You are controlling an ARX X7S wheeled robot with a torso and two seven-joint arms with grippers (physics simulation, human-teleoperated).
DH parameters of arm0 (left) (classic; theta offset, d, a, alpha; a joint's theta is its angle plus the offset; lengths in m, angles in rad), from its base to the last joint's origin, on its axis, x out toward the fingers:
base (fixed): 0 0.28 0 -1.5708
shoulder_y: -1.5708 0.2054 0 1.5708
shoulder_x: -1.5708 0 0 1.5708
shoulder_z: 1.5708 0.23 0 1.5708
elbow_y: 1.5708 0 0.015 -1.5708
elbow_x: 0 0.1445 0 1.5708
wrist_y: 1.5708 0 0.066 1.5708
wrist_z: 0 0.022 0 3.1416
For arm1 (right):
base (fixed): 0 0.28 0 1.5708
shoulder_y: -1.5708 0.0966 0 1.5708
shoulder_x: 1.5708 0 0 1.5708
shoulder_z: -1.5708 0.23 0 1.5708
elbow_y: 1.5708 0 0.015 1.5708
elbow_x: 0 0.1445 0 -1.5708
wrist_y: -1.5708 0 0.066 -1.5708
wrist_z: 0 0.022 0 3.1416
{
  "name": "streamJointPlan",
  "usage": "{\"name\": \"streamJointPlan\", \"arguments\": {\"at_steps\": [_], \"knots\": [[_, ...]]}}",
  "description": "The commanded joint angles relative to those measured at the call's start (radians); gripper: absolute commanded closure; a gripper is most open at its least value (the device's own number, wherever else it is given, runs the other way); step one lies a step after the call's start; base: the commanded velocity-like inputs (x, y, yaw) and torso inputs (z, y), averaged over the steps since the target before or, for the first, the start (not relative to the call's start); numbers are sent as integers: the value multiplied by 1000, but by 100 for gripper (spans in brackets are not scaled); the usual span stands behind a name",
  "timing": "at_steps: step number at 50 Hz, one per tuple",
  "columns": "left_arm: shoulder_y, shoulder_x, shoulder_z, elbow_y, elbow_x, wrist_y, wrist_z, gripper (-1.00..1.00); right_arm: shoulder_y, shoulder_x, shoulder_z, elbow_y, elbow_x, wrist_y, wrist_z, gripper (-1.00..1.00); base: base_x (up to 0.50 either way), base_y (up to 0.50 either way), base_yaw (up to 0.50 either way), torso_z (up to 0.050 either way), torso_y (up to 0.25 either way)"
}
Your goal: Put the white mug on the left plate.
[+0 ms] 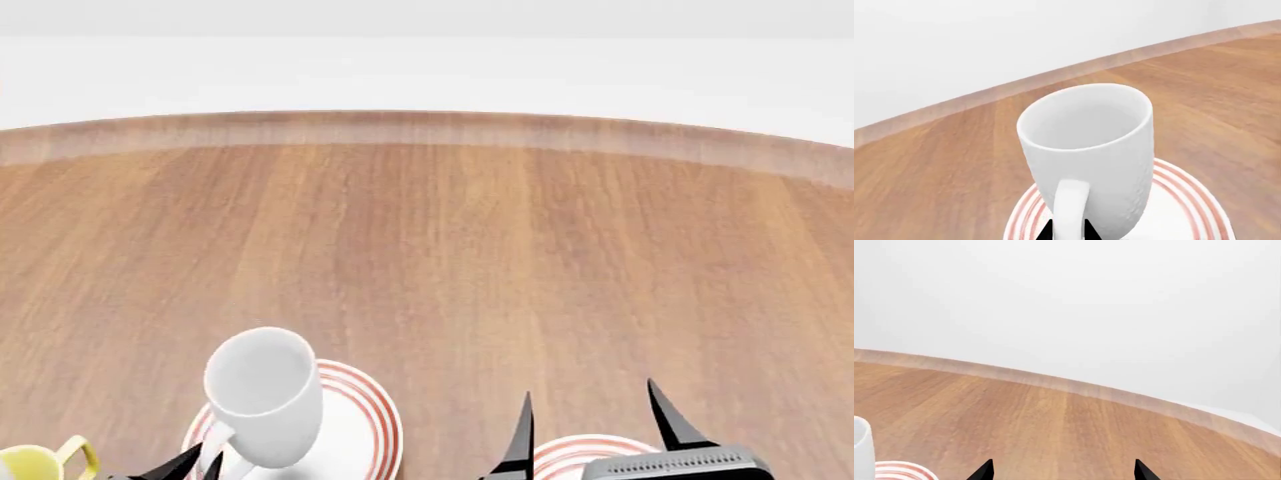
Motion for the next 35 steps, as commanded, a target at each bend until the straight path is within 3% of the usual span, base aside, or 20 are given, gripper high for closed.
{"name": "streamJointPlan", "arguments": {"at_steps": [1,14,28,29,35], "knots": [[-24,28,6,-56,3,22,0,100,-2,2,0,2,3,-5,2,-100,0,0,0,0,0],[-40,47,12,-91,7,27,-1,100,-5,6,0,-3,6,-6,5,-100,0,0,0,0,0],[-102,99,5,-265,15,85,-5,100,-9,11,2,-9,10,-9,9,-100,0,0,0,0,1],[-108,105,6,-288,15,99,1,-100,-8,11,2,-8,10,-8,9,-100,0,0,0,0,0],[-103,102,1,-278,12,98,-10,-100,-10,12,2,-6,12,-11,10,-100,0,0,0,0,0]]}}
